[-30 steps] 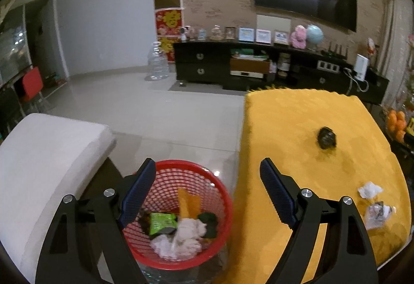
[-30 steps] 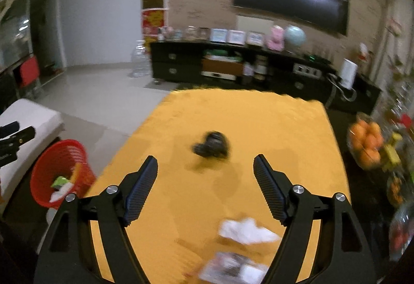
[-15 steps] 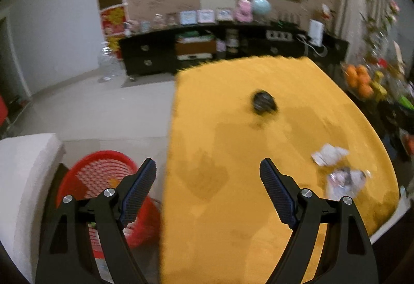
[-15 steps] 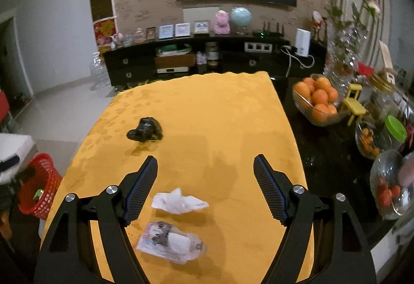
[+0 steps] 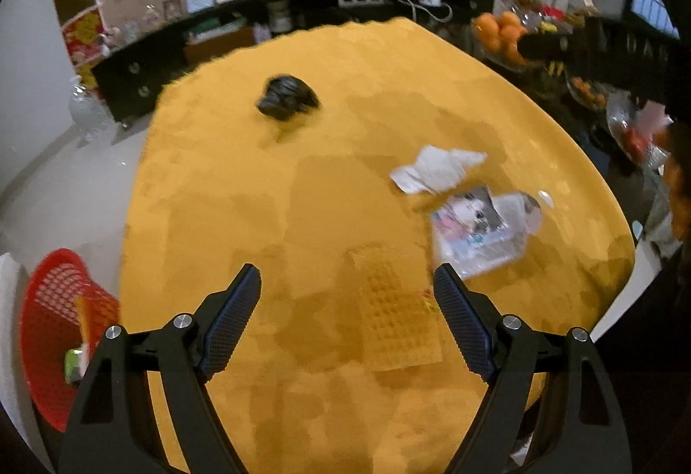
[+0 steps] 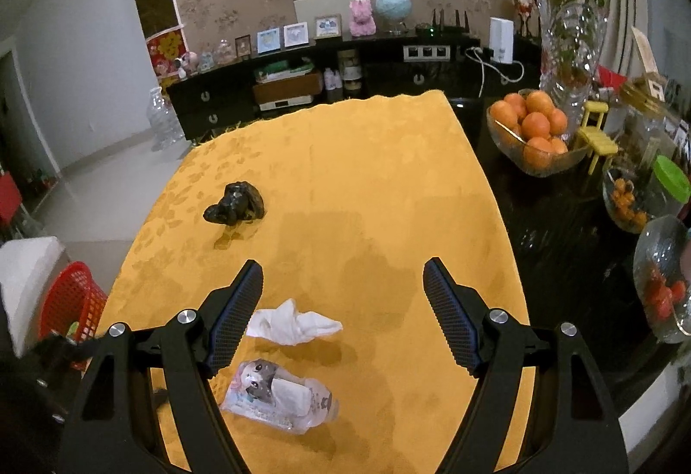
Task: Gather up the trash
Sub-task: 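Grasp the yellow foam fruit net with the left tool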
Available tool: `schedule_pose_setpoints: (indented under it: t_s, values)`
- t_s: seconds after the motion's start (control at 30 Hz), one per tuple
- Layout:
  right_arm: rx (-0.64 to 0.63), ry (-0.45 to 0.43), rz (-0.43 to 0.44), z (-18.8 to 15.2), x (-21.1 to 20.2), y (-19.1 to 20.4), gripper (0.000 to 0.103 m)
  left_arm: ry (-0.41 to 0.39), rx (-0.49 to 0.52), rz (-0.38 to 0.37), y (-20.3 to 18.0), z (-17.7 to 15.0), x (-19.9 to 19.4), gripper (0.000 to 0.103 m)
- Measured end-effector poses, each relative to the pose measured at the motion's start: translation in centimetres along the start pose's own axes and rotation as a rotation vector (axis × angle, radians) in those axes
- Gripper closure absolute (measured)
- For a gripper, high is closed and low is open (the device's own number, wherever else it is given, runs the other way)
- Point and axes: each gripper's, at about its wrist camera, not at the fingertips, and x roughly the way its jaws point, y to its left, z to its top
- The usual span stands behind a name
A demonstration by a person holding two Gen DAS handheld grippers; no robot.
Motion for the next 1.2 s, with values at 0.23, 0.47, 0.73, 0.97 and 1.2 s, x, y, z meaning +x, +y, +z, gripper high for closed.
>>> schedule_pose_setpoints:
  t_s: [0.23,0.47,0.73,0.97,1.2]
  values:
    - [0.016,0.011,0.014,0.0,0.2,-0.4,0.029,0.065,-0.005,-0.041,-0.8,-0.6,2.4,0.034]
    - [0.021,0.013,0.012,0.0,0.2,-0.5,0.029,0.105,0.009,-0.037,-1.0,-1.3,3.5,0.062]
    - [0.002,0.022,0.012,-0.3,0.5,-0.2,0.029,0.07,-0.017,-0.028,0.2,-0.6,2.4,0.076]
    - [-0.053,0.07,0.029,-0.6,2.2,1.2,0.029,0.0,-0.089,0.014,2.8,0.5,0.0,0.076]
    - [-0.154,0.178,0.028,-1.8,6.4,4.0,0.029,-0.078,-0.098,0.126,4.5,1.2,-2.5,0.076]
